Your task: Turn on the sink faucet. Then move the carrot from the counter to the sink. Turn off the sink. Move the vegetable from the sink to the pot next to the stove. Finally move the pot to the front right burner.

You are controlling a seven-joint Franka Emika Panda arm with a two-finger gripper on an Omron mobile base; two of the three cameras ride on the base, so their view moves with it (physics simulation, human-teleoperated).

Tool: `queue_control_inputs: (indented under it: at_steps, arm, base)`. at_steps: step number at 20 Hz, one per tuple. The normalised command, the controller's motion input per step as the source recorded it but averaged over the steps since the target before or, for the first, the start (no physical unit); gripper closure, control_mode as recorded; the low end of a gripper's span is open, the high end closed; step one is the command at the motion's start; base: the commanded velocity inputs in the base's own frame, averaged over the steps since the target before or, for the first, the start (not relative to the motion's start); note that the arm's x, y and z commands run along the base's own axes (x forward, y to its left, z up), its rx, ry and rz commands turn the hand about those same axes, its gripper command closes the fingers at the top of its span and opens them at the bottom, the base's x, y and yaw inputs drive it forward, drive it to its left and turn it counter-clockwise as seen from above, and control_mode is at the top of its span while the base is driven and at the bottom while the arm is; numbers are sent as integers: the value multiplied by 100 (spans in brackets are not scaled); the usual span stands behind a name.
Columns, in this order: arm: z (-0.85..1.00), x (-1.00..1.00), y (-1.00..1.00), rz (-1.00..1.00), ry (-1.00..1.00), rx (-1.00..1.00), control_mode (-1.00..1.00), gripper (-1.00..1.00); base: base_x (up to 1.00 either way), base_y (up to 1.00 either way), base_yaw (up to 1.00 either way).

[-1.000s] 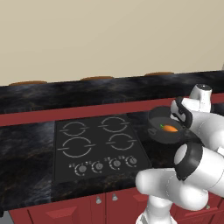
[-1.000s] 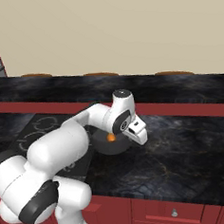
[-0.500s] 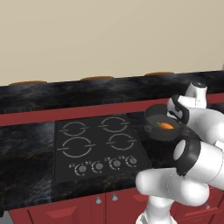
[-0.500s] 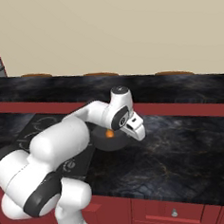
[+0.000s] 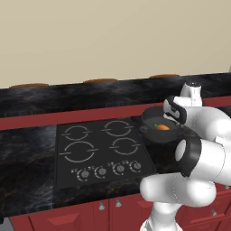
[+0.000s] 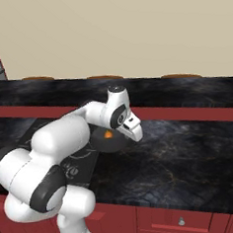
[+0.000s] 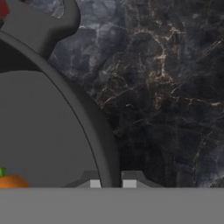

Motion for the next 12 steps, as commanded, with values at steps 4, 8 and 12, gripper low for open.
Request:
queue_control_inputs:
  at_steps: [4, 8, 12]
  arm:
    - [0, 2, 40, 0, -8, -3, -100, 100]
    - [-4, 5, 42, 4, -6, 0, -100, 100]
    - [-18, 26, 53, 6, 0, 0, -100, 100]
  base:
    - [0, 0, 0]
    - [0, 0, 0]
    - [0, 0, 0]
